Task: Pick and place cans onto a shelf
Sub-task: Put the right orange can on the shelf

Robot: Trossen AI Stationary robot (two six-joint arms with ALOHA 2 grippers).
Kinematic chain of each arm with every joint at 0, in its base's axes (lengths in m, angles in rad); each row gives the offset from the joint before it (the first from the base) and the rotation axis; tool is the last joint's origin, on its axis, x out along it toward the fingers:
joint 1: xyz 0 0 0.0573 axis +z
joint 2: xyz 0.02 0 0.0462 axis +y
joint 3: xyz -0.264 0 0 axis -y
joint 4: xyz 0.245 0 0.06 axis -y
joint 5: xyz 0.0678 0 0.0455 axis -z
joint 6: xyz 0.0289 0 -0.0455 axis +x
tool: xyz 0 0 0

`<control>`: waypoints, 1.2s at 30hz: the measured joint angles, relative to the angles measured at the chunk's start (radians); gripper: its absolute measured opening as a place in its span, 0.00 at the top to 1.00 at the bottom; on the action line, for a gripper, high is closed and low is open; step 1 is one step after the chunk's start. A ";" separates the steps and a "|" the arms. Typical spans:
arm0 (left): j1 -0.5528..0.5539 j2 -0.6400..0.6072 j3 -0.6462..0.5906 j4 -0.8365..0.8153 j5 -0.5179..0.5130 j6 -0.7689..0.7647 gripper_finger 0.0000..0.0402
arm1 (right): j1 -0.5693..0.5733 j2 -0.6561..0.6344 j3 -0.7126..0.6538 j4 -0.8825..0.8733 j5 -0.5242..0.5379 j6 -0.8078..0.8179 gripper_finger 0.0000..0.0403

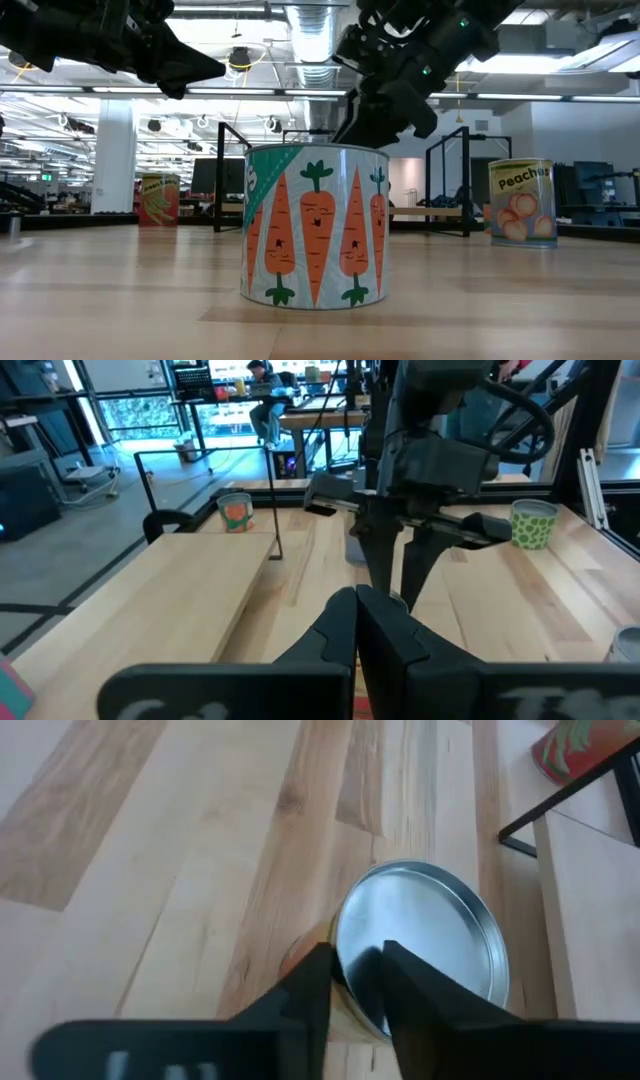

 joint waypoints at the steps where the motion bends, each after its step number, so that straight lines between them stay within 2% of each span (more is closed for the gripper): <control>1: 0.000 0.000 0.000 -0.001 0.000 0.000 1.00 | -0.001 0.000 0.000 0.000 0.000 -0.007 0.76; 7: 0.000 0.000 0.000 0.002 0.000 0.000 1.00 | -0.007 -0.025 -0.002 -0.014 -0.006 -0.022 0.95; 9: 0.000 0.000 0.000 0.002 -0.012 0.000 1.00 | -0.013 -0.027 0.009 -0.029 -0.008 -0.021 0.98; 14: 0.000 0.000 0.000 0.014 -0.099 0.001 1.00 | -0.038 -0.026 0.113 -0.132 -0.012 0.005 0.95; 23: 0.000 0.000 0.000 0.018 -0.160 0.003 1.00 | -0.171 -0.026 0.350 -0.279 -0.010 0.066 0.98; 29: 0.000 0.000 0.000 0.018 -0.238 0.001 1.00 | -0.340 0.055 0.462 -0.294 -0.009 0.043 0.97; 36: 0.005 0.000 0.000 0.014 -0.237 0.002 1.00 | -0.488 0.214 0.573 -0.300 -0.059 -0.023 0.97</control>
